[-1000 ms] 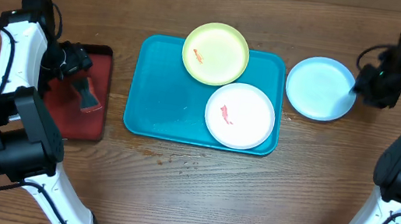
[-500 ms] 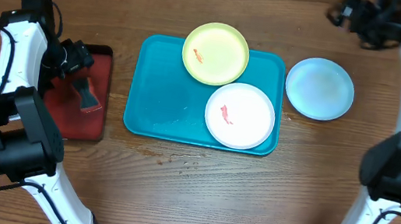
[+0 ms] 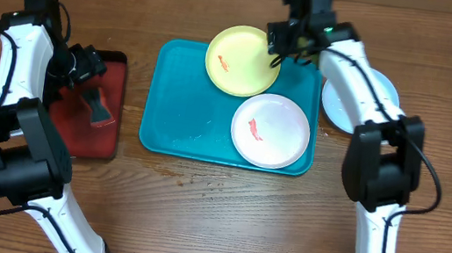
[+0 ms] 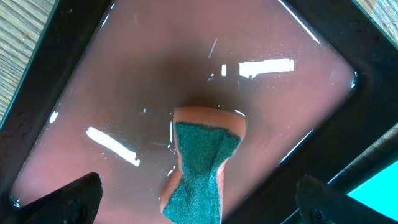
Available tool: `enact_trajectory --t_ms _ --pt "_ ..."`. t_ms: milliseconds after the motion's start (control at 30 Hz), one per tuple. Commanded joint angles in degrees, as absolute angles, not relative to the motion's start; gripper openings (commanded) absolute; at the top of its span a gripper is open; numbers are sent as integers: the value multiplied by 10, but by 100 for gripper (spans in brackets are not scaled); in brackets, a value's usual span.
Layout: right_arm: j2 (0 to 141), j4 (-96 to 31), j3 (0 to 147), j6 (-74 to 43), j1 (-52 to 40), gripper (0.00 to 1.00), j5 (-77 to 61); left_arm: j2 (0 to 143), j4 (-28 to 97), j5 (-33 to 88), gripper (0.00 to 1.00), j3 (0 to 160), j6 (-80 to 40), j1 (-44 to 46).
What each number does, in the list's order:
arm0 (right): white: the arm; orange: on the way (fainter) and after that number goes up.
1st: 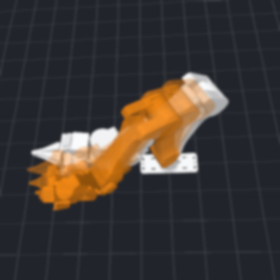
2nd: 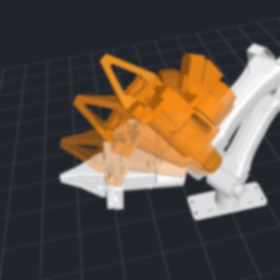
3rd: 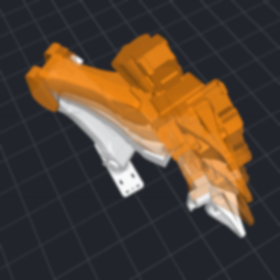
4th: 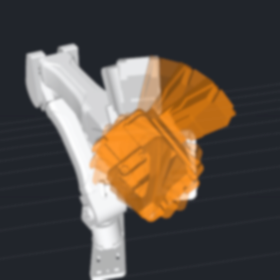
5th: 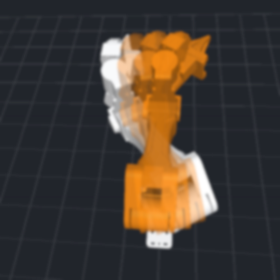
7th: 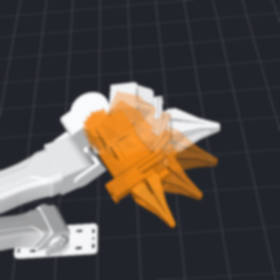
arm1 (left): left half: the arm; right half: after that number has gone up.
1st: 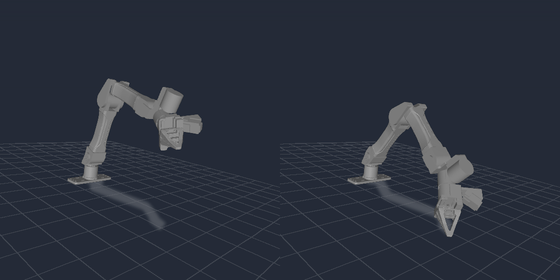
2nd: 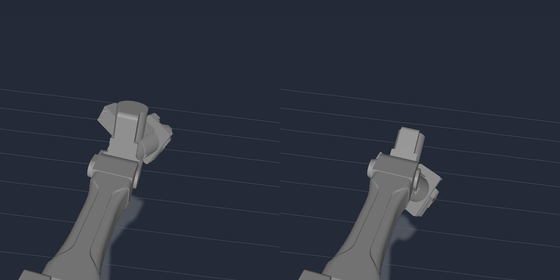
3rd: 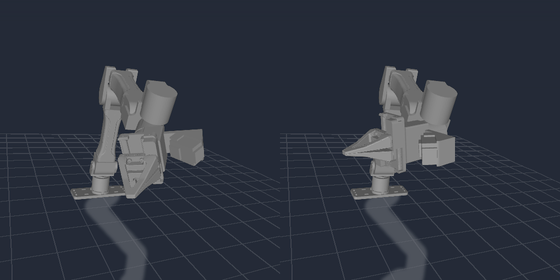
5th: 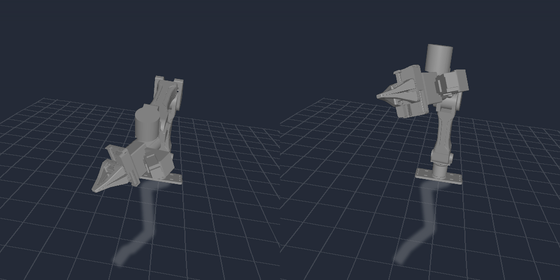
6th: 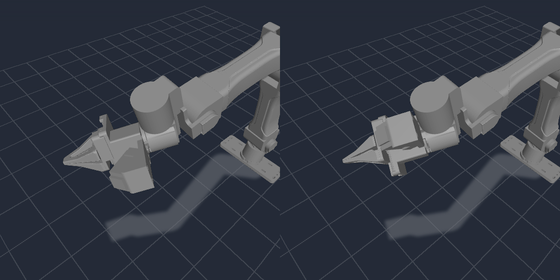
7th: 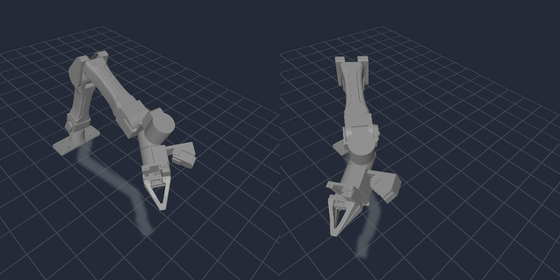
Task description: Clean dirty plates on tray and stack at the side
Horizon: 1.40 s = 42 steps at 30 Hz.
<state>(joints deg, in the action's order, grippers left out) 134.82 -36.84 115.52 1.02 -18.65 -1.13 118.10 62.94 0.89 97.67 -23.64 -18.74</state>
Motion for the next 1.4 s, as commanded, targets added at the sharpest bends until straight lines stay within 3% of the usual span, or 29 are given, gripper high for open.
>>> enact_trajectory --t_ms 0,167,300,633,800,967,1200,1367 --pt "1366 -362 1153 31 -192 68 49 1180 626 13 100 987 -233 -187" --pt "1377 -365 1151 31 -197 67 48 1180 625 13 100 987 -233 -187" --pt "1378 -367 1151 31 -196 58 48 1180 623 13 100 987 -233 -187" --pt "1404 -368 1151 30 -198 55 -5 1180 623 13 100 987 -233 -187" --pt "1406 -368 1152 31 -199 35 -5 1180 623 13 100 987 -233 -187" --pt "1401 -374 1152 30 -199 4 -5 1180 623 13 100 987 -233 -187" --pt "1348 -413 1153 22 -207 4 -45 1180 623 13 96 987 -233 -187" --pt "1319 -451 1153 -50 -230 4 -80 1180 623 13 95 987 -233 -187"
